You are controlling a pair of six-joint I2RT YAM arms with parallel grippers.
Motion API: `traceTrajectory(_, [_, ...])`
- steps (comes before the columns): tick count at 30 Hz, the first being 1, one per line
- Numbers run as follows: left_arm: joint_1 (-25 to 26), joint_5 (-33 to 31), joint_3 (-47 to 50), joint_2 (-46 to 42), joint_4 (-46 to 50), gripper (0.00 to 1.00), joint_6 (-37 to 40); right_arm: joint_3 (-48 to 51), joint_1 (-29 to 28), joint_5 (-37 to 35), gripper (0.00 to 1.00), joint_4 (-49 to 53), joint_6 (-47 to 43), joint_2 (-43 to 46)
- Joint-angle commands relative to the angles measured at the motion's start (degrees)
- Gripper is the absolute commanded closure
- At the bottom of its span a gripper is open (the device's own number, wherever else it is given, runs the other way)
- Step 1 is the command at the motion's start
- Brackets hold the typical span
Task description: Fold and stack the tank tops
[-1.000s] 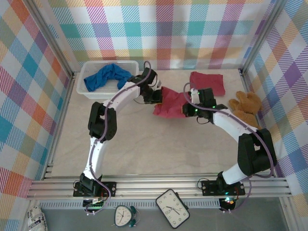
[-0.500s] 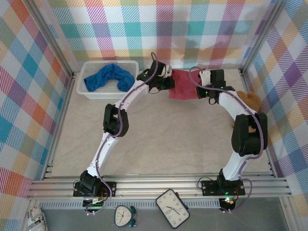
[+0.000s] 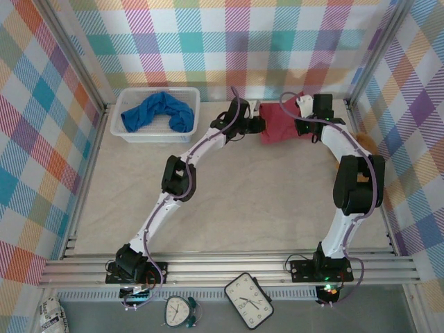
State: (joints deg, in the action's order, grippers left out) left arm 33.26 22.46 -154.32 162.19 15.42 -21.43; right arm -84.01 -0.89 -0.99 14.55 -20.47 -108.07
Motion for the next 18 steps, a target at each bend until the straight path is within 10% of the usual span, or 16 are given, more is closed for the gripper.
traceTrajectory(1, [0.41, -2.11, -2.99, 2.06, -6.62, 0.90, 0.15, -2.98, 0.55, -0.30, 1.00, -1.28, -2.16, -1.61])
traceTrajectory(18, [0.47, -4.88, -5.79, 6.23, -10.61, 0.59, -0.81, -9.33, 2.77, -3.96, 1.00, -1.91, -4.39, -7.09])
